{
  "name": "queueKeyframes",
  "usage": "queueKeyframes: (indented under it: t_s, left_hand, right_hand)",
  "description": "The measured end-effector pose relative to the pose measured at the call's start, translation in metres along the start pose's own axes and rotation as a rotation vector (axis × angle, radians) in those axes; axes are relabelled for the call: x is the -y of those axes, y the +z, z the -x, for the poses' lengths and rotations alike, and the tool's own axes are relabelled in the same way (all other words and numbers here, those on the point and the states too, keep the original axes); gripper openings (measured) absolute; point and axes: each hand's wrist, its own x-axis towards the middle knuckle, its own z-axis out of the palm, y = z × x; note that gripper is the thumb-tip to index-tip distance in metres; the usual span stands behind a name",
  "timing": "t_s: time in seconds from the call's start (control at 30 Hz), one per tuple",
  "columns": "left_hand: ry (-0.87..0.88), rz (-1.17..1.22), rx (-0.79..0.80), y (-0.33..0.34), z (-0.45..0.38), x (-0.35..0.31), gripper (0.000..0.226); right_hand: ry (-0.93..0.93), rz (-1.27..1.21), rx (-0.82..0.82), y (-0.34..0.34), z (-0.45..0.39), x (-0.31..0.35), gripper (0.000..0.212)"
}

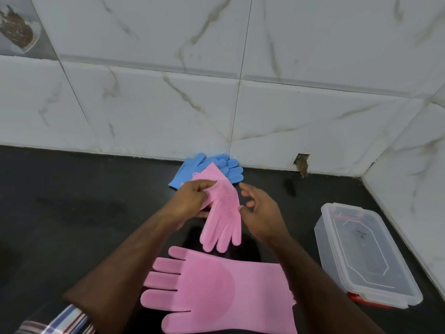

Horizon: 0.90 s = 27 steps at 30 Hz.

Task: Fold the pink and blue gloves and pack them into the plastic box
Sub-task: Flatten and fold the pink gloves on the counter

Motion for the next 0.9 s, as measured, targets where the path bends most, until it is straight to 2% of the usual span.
queueKeyframes:
  t_s: [0.13, 0.23, 0.3, 0.47, 0.53, 0.6, 0.73, 0.9]
  left_hand:
    - [0.198, -0.348, 0.041, -0.018, 0.005, -0.026, 0.042]
    - [0.387, -0.621, 0.128, -0.028, 0.007, -0.045, 0.048]
    - [0.461, -0.72, 0.147, -0.034, 0.012, -0.054, 0.047]
    - [0.476, -0.641, 0.114, -0.043, 0.026, -0.072, 0.033]
    - [0.487, -0.562, 0.106, -0.044, 0.029, -0.074, 0.03]
    - [0.502, -0.493, 0.091, -0.044, 0.031, -0.075, 0.03]
    - [0.532, -0.441, 0.071, -0.042, 0.032, -0.076, 0.032]
    - [0.522, -0.431, -0.074, -0.049, 0.029, -0.071, 0.028]
  right_hand:
    - [-0.238, 0.034, 0.061, -0.021, -0.009, 0.029, 0.073]
    - [-0.303, 0.113, 0.223, -0.034, -0.017, 0.047, 0.086]
    - [-0.337, 0.171, 0.331, -0.045, -0.018, 0.061, 0.082]
    - [-0.401, 0.066, 0.41, -0.063, -0.016, 0.078, 0.04]
    - [-0.347, 0.021, 0.441, -0.06, -0.02, 0.072, 0.032]
    - [-0.292, -0.046, 0.441, -0.056, -0.02, 0.066, 0.03]
    - [-0.215, -0.199, 0.467, -0.049, -0.013, 0.06, 0.04]
    - [-0.175, 0.187, 0.386, -0.055, -0.01, 0.042, 0.024]
